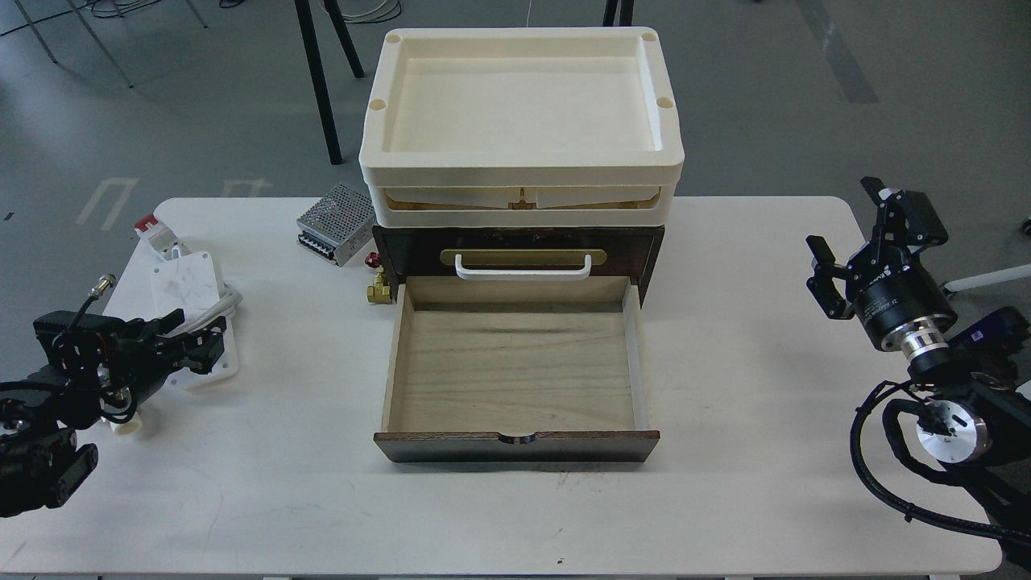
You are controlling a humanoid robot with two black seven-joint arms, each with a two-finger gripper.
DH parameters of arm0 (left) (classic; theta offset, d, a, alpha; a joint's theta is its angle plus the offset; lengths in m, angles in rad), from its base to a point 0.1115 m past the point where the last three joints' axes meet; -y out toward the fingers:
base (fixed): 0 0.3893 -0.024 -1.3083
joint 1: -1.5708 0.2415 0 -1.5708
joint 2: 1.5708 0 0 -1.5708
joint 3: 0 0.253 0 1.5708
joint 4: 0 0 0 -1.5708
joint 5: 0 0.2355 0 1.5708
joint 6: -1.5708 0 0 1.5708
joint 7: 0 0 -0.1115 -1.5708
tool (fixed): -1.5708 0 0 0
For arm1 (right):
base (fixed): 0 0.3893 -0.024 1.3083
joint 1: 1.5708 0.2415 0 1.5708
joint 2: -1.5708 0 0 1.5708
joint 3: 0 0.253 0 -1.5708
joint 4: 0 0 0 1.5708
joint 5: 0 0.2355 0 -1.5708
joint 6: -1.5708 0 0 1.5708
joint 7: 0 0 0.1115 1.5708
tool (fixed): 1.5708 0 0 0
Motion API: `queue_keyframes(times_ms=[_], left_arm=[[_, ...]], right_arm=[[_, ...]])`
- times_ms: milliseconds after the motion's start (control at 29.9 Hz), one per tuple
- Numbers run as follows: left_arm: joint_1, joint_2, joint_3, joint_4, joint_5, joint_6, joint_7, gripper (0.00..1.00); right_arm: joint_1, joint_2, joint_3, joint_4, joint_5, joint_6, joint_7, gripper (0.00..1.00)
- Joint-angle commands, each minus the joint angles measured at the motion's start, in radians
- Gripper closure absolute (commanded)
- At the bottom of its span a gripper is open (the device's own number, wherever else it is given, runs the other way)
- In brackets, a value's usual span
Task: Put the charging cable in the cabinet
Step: 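Close the left gripper on the charger and lift it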
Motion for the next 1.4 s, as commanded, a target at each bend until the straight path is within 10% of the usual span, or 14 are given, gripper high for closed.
queue_keyframes(times_ms=[0,602,936,1370], left_arm=[[-0.001,-0.002,-0.002,0.009,-0.005,0.043,0.0,0.54],[-0.003,-0.028,0.0,0.019,-0.004,0.05,0.0,0.66],[-0.003,-0.052,0.003,0.084,-0.005,0.048,0.0,0.98],[-0.036,-0.062,-0.012,0.085,-0.205,0.037,0.0,0.99]], right_arm=[[0.0,0.0,0.0,0.0,0.0,0.0,0.0,0.01],[0.0,0.0,0.002,-0.002,0.0,0.0,0.0,0.01],[0.0,0.0,0.002,-0.002,0.0,0.0,0.0,0.01],[0.0,0.0,0.002,-0.002,0.0,0.0,0.0,0.01]])
